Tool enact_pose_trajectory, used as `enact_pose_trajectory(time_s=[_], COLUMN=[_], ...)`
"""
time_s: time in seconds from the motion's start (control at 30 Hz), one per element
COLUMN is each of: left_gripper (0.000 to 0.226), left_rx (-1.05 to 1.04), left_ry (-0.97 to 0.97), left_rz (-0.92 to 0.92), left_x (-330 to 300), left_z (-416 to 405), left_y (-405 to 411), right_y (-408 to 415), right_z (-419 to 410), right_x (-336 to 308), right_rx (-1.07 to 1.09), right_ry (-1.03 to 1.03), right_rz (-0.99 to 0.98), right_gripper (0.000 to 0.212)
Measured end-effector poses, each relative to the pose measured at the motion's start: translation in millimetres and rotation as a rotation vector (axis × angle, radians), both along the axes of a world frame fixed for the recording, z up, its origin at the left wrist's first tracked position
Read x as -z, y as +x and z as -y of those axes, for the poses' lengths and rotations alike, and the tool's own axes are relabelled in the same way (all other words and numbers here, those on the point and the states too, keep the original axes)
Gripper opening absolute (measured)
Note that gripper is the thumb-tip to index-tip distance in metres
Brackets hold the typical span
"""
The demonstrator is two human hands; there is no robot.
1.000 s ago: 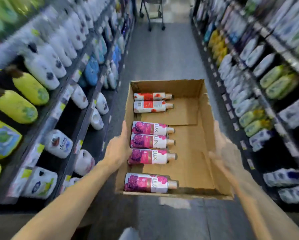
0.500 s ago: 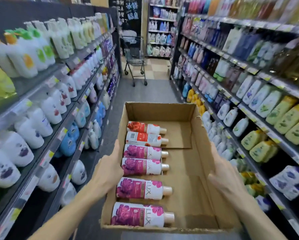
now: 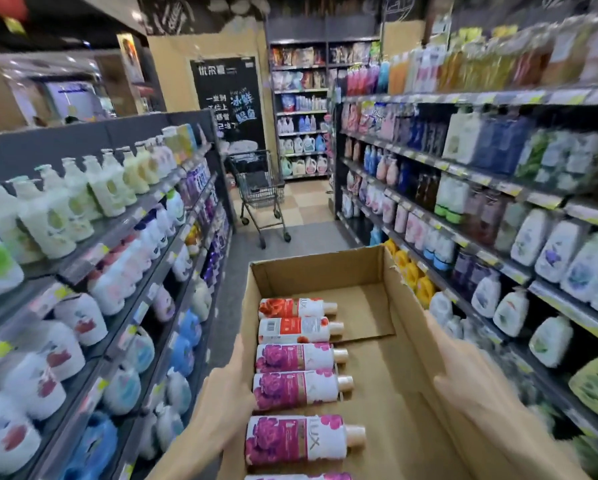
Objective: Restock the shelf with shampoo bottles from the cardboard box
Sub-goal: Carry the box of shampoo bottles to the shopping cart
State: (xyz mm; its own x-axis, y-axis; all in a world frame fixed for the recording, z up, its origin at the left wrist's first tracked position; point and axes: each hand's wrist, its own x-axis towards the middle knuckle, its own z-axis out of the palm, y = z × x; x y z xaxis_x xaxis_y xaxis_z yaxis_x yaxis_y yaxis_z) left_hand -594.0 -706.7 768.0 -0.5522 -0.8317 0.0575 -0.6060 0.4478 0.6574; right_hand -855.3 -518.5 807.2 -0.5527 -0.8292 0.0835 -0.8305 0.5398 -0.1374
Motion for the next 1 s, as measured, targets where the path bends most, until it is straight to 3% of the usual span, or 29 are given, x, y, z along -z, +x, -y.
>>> enact_pose_trajectory(time_s=[0.17,0.33,0.6,1.0], left_gripper=[0.106,0.093,0.093,0.097], left_rx=[-0.036,-0.117,-0.091,-0.104], left_ry=[-0.064,-0.097,-0.123,-0.112], left_rz=[0.006,0.068,-0.028,0.073], left_x=[-17.5,-19.2,-3.9,-34.9], left_z=[119.1,244.8,462.6,781.0], left_y=[-86.2,-150.1,-240.8,-363.8], right_y=[-91.8,-169.0,-259.7,-386.0], right_z=[126.8,253.9,473.4,798.9], right_x=[2.9,-4.2,11.1,-15.1], right_rx=[0.049,0.001,-0.017,-0.005], right_ry=[-0.048,-0.087,-0.122,-0.078], right_rz=[0.044,0.002,0.026,0.077], right_gripper=[0.091,0.098,0.096,0.099])
